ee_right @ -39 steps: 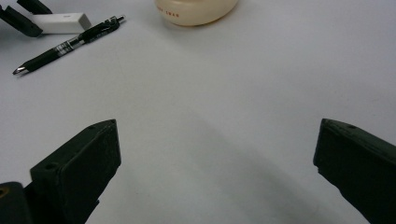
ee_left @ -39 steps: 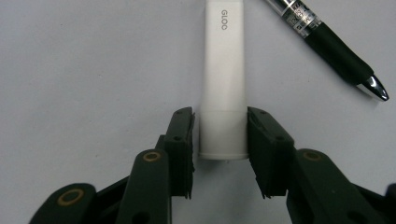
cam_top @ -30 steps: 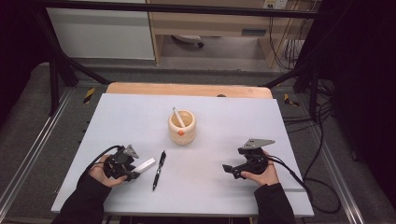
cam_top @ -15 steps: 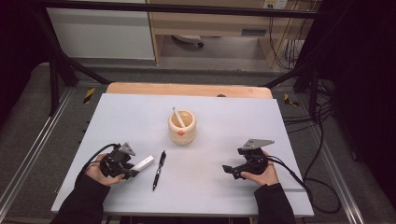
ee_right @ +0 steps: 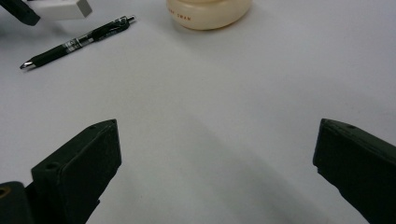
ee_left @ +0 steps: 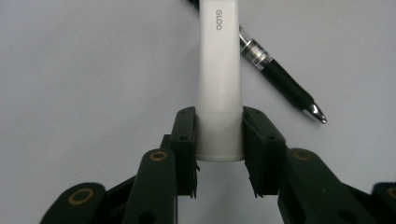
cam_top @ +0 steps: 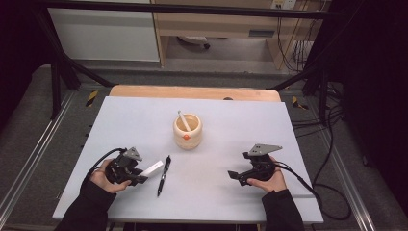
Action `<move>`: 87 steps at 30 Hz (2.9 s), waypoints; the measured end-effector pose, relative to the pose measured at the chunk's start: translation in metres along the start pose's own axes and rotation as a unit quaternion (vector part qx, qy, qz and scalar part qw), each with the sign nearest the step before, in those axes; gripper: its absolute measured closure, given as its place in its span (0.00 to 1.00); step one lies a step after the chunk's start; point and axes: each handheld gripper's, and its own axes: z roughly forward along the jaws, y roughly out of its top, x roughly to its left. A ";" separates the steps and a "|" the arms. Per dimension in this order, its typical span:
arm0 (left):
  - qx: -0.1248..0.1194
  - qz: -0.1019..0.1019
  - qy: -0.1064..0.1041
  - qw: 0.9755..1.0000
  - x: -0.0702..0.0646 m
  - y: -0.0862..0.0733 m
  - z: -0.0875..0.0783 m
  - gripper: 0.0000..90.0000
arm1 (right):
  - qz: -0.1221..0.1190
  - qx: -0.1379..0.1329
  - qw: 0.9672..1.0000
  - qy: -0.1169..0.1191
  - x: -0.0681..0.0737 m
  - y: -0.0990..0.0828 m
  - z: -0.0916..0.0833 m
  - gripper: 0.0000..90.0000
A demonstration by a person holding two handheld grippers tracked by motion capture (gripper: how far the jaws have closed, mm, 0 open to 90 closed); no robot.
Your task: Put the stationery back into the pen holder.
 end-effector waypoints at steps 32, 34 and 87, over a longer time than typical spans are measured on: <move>-0.007 0.064 -0.024 0.998 -0.036 0.072 0.002 0.74 | -0.212 0.023 0.975 -0.063 0.044 0.027 0.016 0.04; -0.005 0.067 -0.022 0.997 -0.038 0.076 0.002 0.74 | -0.224 0.021 0.972 -0.066 0.047 0.030 0.017 0.04; 0.020 0.074 -0.027 0.997 -0.072 0.153 0.024 0.74 | -0.543 -0.007 0.827 -0.147 0.085 0.035 0.041 0.26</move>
